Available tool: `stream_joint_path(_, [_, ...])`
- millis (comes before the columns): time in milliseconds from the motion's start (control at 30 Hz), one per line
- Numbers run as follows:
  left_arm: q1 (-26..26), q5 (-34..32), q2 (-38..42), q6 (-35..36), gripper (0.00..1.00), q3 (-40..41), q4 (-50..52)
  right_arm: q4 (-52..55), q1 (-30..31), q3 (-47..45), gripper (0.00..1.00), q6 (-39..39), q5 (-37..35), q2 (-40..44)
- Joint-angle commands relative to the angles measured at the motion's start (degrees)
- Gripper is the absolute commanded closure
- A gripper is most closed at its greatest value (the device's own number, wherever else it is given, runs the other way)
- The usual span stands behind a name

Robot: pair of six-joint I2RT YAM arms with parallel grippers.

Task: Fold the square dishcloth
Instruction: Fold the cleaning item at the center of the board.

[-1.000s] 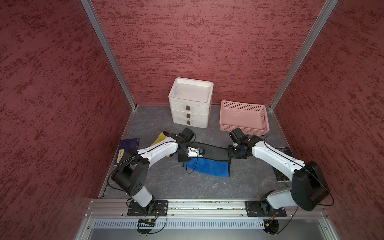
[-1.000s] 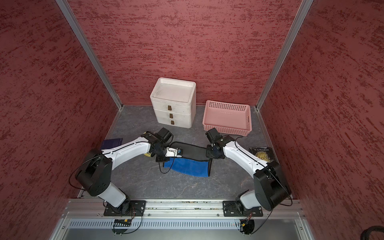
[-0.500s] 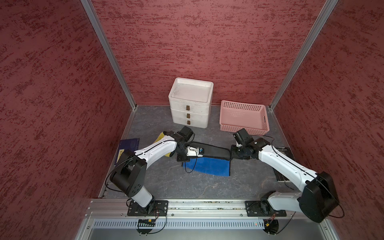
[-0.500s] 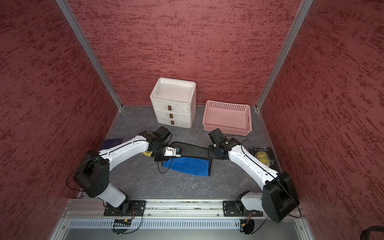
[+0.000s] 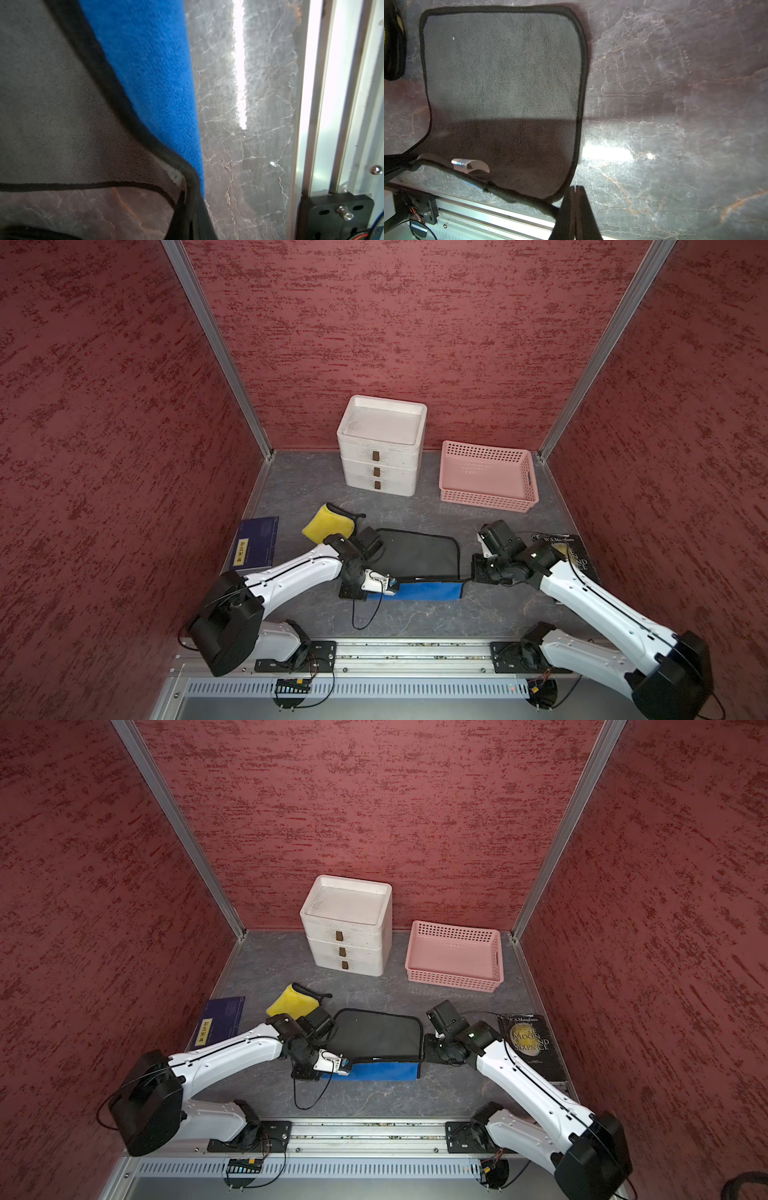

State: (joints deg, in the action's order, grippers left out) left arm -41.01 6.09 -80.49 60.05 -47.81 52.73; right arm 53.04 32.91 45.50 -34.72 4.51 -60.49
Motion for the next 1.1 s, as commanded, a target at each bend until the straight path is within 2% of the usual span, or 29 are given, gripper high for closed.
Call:
stream_joint_path(0, [2.4, -3.8, -4.3, -4.6, 1.0, -6.0, -7.4, -0.4, 0.3, 1.6, 1.0, -0.6, -1.7, -2.2])
stream_joint_path(200, [6.5, -5.0, -8.7, -5.5, 1.0, -14.1, -9.9, -1.3, 0.0, 6.1, 1.0, 0.4, -6.4, -7.8])
stream_joint_path(433, [9.2, -6.2, -13.7, -4.0, 1.0, -17.6, -12.0, -1.5, -3.0, 12.2, 1.0, 2.2, -11.4, -14.4])
stream_joint_path(733, [10.9, -11.8, -24.2, -4.0, 1.0, -21.0, -21.1, -6.4, -7.0, 17.8, 1.0, 3.4, -11.6, -25.8])
stream_joint_path(1067, [10.5, -12.9, -28.9, -4.7, 1.0, -23.9, -25.0, -11.2, -11.9, 17.9, 1.0, 4.4, -11.2, -33.0])
